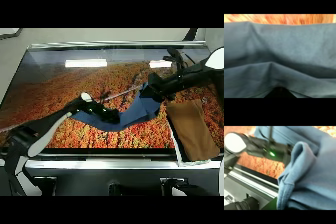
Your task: Fold the shirts.
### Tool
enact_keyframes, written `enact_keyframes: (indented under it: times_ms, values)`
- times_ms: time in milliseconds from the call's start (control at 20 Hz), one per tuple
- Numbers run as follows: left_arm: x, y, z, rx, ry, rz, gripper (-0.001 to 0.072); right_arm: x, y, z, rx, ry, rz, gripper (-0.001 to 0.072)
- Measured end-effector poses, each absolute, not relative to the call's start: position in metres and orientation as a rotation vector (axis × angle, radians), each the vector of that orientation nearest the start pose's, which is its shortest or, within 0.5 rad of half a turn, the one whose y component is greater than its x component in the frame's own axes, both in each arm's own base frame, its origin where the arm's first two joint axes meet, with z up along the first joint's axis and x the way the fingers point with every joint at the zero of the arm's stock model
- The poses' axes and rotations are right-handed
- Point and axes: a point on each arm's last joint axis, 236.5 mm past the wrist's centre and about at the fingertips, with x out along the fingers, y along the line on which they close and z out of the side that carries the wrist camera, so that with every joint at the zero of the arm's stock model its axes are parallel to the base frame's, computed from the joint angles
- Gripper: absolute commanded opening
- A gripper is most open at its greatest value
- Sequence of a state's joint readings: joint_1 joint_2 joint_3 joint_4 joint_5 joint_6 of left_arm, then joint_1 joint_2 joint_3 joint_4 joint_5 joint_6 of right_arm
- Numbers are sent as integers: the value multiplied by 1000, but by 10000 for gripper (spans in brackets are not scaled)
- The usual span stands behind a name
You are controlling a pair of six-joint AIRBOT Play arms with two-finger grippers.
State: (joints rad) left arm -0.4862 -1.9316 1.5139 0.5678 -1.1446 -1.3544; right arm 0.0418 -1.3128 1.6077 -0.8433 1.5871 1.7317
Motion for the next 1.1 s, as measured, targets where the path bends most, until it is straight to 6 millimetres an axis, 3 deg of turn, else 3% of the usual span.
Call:
enact_keyframes:
  times_ms: [100,200,350,450,650,800,900,950,1000,1050,1100]
  values:
    - [340,-407,-67,-533,1560,-918,24,352,169,183,556,1295,549,30]
    - [352,-409,-63,-553,1510,-898,24,356,169,187,564,1271,546,30]
    - [389,-381,-27,-556,1381,-861,23,364,185,190,583,1235,574,30]
    - [416,-341,12,-500,1263,-819,24,369,209,185,591,1240,616,30]
    - [460,-229,117,-435,976,-656,25,387,280,159,671,1264,715,30]
    - [459,-151,200,-421,767,-535,26,396,342,124,781,1314,786,31]
    - [447,-115,242,-407,661,-476,26,405,374,94,859,1346,784,35]
    - [439,-103,258,-398,624,-455,26,408,388,79,892,1360,774,163]
    - [431,-94,272,-389,592,-438,26,409,402,65,932,1378,766,532]
    - [424,-88,282,-381,570,-428,26,410,414,52,969,1391,756,702]
    - [418,-85,287,-375,559,-423,26,413,424,42,1009,1396,749,698]
